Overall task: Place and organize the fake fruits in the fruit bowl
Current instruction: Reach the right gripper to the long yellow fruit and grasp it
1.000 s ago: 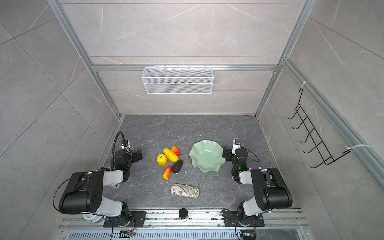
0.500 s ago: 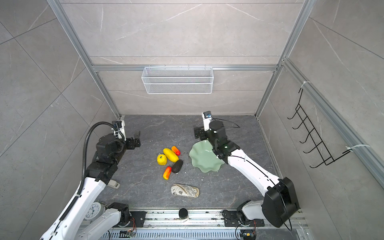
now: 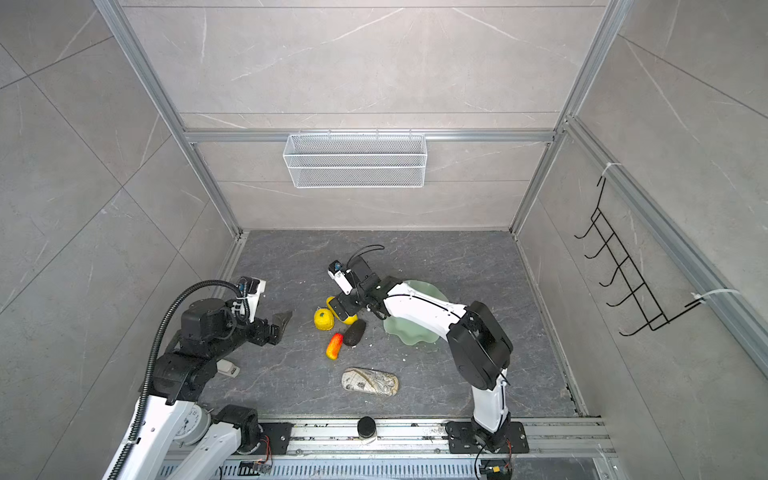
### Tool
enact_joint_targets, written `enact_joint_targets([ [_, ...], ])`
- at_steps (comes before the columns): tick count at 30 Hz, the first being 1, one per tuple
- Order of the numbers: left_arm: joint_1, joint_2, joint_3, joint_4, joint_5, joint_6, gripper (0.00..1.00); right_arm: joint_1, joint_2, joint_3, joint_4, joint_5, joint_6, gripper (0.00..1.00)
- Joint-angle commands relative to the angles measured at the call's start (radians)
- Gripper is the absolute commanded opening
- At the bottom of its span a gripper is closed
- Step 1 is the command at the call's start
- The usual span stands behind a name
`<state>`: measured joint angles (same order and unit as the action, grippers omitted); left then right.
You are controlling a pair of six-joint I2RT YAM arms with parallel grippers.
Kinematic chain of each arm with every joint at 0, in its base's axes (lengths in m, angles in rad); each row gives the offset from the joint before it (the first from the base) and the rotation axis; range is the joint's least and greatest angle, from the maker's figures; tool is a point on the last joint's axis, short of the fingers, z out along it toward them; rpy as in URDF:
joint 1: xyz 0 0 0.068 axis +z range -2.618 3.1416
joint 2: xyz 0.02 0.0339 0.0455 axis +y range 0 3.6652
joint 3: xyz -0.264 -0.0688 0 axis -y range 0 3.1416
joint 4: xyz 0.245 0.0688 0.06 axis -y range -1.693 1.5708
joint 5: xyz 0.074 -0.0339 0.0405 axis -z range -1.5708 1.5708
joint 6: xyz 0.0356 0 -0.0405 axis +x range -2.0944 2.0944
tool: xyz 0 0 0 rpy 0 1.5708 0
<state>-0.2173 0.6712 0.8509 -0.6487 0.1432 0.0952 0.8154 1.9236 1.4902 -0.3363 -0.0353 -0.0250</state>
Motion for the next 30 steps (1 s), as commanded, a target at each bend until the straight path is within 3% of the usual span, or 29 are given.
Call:
enact_joint_targets([
  [1, 0.002, -0.001, 0.001, -0.01, 0.037, 0.048, 1.0, 0.011, 0.073, 0.064, -0.063, -0.021, -0.003, 0.89],
  [8, 0.008, -0.017, -0.006, 0.001, 0.064, 0.049, 1.0, 0.027, 0.195, 0.148, -0.079, -0.011, 0.002, 0.67],
  [18, 0.056, -0.019, -0.007, 0.017, 0.12, 0.05, 1.0, 0.033, 0.3, 0.227, -0.092, -0.015, 0.008, 0.53],
  [26, 0.062, -0.016, -0.007, 0.02, 0.119, 0.049, 1.0, 0.036, 0.277, 0.252, -0.111, -0.018, 0.001, 0.26],
  [30, 0.068, -0.014, -0.009, 0.02, 0.113, 0.05, 1.0, 0.037, 0.193, 0.246, -0.111, -0.039, -0.007, 0.22],
])
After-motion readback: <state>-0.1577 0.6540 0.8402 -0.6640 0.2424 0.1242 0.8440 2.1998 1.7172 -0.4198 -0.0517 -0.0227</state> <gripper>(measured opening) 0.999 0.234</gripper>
